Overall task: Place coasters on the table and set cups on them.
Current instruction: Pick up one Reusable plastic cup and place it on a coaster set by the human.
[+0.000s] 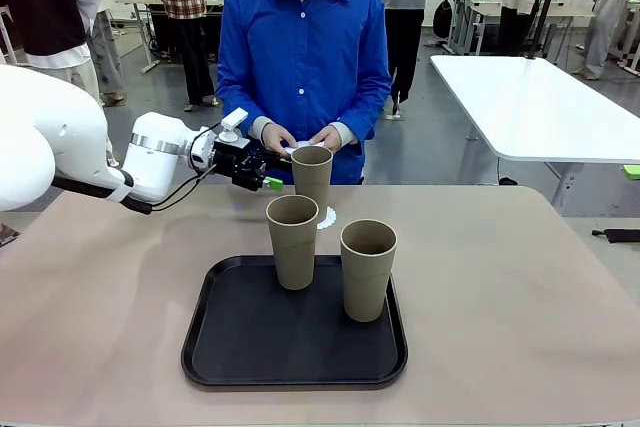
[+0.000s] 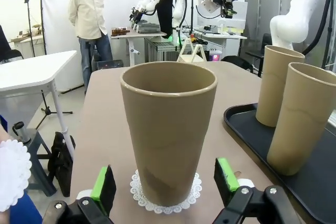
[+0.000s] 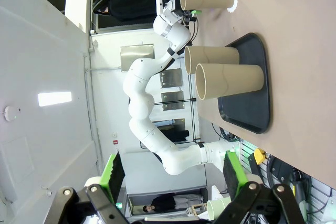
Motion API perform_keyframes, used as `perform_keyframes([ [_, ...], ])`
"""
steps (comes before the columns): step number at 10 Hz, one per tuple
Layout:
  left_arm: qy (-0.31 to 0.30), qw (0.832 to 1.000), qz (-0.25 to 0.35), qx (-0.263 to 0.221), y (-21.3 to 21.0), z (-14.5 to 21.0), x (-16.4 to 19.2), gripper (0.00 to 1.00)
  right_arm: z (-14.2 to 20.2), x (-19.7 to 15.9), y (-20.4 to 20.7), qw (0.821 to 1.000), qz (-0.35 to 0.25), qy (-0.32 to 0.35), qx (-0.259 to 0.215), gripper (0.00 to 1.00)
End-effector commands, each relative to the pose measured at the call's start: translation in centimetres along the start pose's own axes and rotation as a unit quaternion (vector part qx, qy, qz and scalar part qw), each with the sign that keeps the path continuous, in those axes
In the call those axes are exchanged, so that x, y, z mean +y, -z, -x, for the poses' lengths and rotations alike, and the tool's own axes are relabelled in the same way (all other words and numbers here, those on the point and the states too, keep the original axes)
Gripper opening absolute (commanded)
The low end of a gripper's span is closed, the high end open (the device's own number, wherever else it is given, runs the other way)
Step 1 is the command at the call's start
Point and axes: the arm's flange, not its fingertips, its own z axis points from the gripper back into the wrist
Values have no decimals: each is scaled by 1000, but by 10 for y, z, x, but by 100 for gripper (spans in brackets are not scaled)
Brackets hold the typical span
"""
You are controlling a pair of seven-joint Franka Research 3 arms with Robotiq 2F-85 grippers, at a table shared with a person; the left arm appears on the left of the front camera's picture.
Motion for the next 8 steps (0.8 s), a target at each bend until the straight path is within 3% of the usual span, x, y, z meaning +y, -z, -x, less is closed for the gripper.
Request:
perform_keyframes([
  [1,-9,999,-14,48,-18,-16,-27,100,0,1,0,1000,-3,-2,-1,100],
  [4,-34,984,-67,163,-50,-49,-58,100,0,1,0,1000,-3,-2,-1,100],
  [8,-83,940,-139,300,-80,-119,-120,100,0,1,0,1000,-3,-2,-1,100],
])
